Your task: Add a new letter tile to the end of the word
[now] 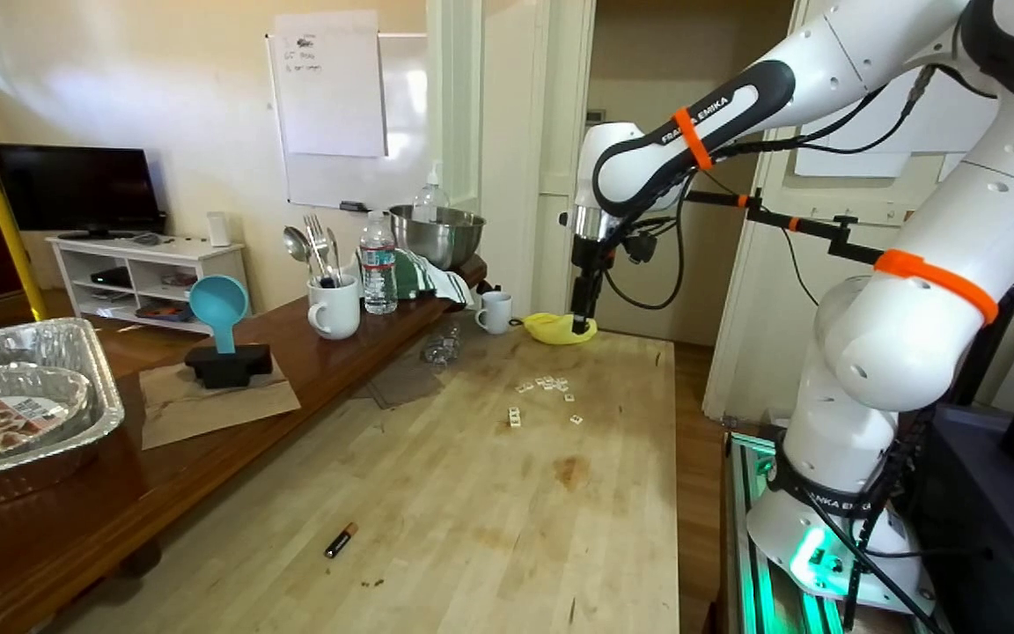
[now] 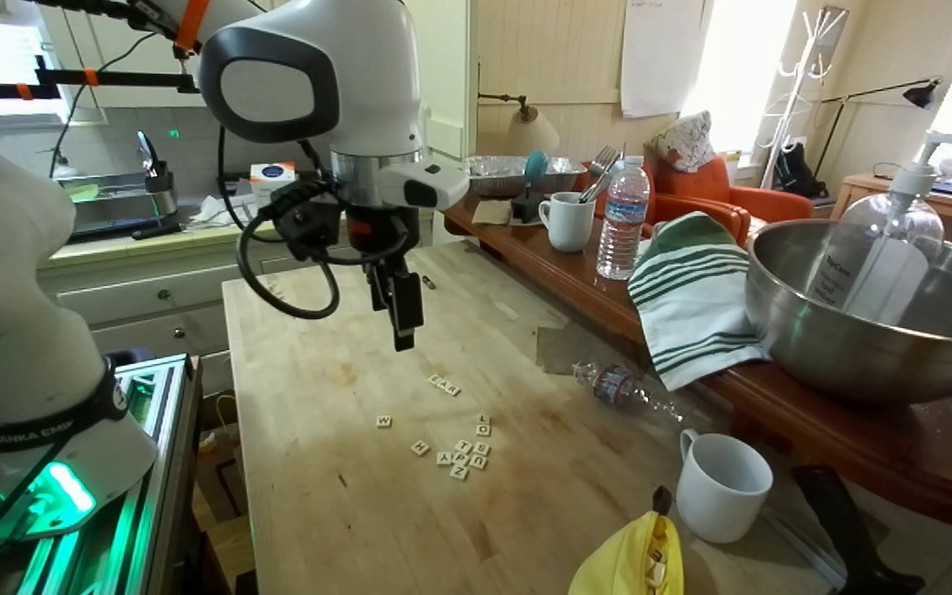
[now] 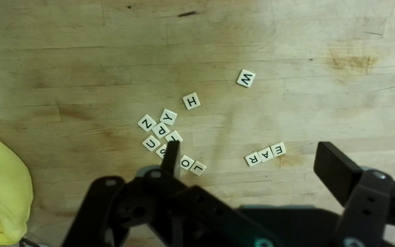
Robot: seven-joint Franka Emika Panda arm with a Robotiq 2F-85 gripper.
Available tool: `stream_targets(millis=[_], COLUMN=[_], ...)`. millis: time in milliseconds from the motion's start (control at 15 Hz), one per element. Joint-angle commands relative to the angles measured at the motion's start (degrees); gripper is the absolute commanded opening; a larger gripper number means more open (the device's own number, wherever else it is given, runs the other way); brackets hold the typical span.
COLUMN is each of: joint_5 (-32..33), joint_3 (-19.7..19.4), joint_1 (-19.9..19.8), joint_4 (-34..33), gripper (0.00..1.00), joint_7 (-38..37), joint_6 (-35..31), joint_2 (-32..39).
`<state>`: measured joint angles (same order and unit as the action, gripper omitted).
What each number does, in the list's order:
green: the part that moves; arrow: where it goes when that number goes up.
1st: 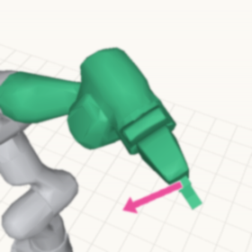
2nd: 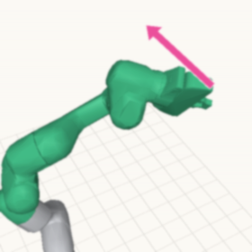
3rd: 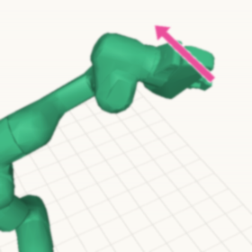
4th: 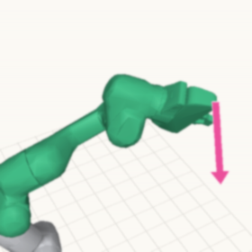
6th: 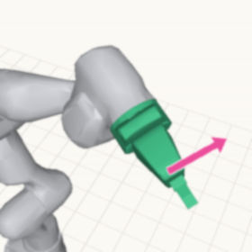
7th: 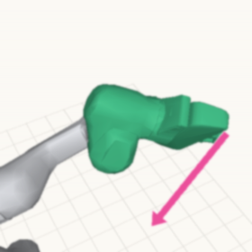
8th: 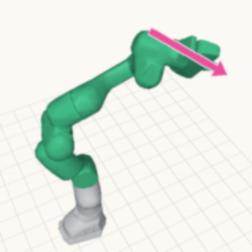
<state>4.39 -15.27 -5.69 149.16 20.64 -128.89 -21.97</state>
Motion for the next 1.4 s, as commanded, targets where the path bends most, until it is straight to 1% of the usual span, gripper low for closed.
stream_targets(millis=[0,67,333,467,667,867,1200,1333], joint_5=[-1.3,-1.9,-3.6,-5.5,-7.9,-10.0,-12.2,-14.0], joint_3=[0.2,-0.2,-0.4,-0.7,-0.6,0.0,1.3,2.0], joint_1=[-0.3,0.2,0.4,0.4,-0.2,-1.2,-3.5,-4.5], joint_4=[-0.7,-0.9,-1.8,-2.7,-4.2,-6.1,-8.5,-8.9], gripper=[1.00,1.00,1.00,1.00,1.00,1.00,1.00,1.00], joint_7=[0.7,2.3,5.0,7.1,10.3,12.7,15.1,15.8], joint_6=[-6.6,-8.2,-15.7,-17.4,-19.1,-19.4,-21.0,-22.8], joint_2=[4.9,6.2,12.0,14.8,18.5,22.0,26.4,27.9])
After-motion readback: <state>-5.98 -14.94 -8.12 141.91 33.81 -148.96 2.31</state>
